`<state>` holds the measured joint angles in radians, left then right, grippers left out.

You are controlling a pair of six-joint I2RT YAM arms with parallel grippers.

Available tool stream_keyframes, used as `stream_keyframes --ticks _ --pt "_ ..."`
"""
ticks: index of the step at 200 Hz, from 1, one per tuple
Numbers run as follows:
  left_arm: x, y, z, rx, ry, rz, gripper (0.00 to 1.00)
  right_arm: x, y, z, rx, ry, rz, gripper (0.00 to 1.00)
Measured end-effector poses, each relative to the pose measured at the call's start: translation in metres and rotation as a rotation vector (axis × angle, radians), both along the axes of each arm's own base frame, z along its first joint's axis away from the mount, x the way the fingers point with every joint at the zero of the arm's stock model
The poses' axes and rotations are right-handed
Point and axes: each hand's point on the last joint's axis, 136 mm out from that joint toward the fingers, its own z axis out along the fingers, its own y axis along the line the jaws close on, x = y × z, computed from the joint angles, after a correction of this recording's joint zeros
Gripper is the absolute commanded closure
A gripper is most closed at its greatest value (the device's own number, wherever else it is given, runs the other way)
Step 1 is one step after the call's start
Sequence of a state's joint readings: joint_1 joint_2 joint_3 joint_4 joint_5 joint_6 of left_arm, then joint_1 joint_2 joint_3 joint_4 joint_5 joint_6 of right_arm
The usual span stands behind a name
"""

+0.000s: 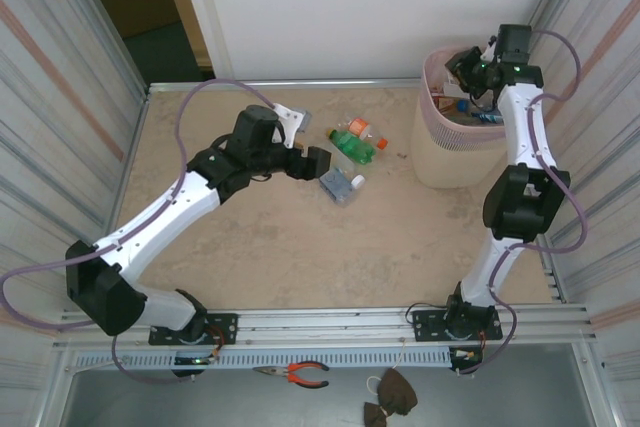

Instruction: Put the plastic bottles in the bin

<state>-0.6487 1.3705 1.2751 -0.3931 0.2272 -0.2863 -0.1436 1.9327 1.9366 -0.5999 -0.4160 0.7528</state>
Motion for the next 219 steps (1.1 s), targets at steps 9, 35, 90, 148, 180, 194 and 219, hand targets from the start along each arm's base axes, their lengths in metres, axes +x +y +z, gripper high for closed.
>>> stream_keyframes --ticks 9,35,90,148,180,194,219 --pt "0.001 0.001 0.0 -0.002 0.004 0.006 0.16 0.0 0.0 -0.008 0.001 0.014 0.004 0.72" --pt "0.002 0.001 -0.002 -0.005 0.014 0.012 0.16 0.004 -0.002 -0.008 -0.01 -0.001 0.003 0.73" --pt "0.009 -0.004 -0.029 0.032 0.089 0.025 0.18 0.005 -0.007 -0.007 -0.048 -0.016 -0.01 0.73" --pt "0.024 0.001 -0.045 0.075 0.149 0.121 0.25 -0.021 -0.02 0.028 -0.098 -0.044 -0.044 0.71" --pt "0.036 0.01 -0.07 0.128 0.216 0.236 0.27 -0.05 -0.015 0.076 -0.126 -0.128 -0.033 0.71" --pt "0.043 0.015 -0.083 0.169 0.251 0.313 0.26 -0.067 -0.012 0.102 -0.138 -0.183 -0.033 0.71" --pt "0.056 0.015 -0.098 0.233 0.307 0.43 0.29 -0.098 -0.007 0.126 -0.159 -0.242 -0.03 0.71"
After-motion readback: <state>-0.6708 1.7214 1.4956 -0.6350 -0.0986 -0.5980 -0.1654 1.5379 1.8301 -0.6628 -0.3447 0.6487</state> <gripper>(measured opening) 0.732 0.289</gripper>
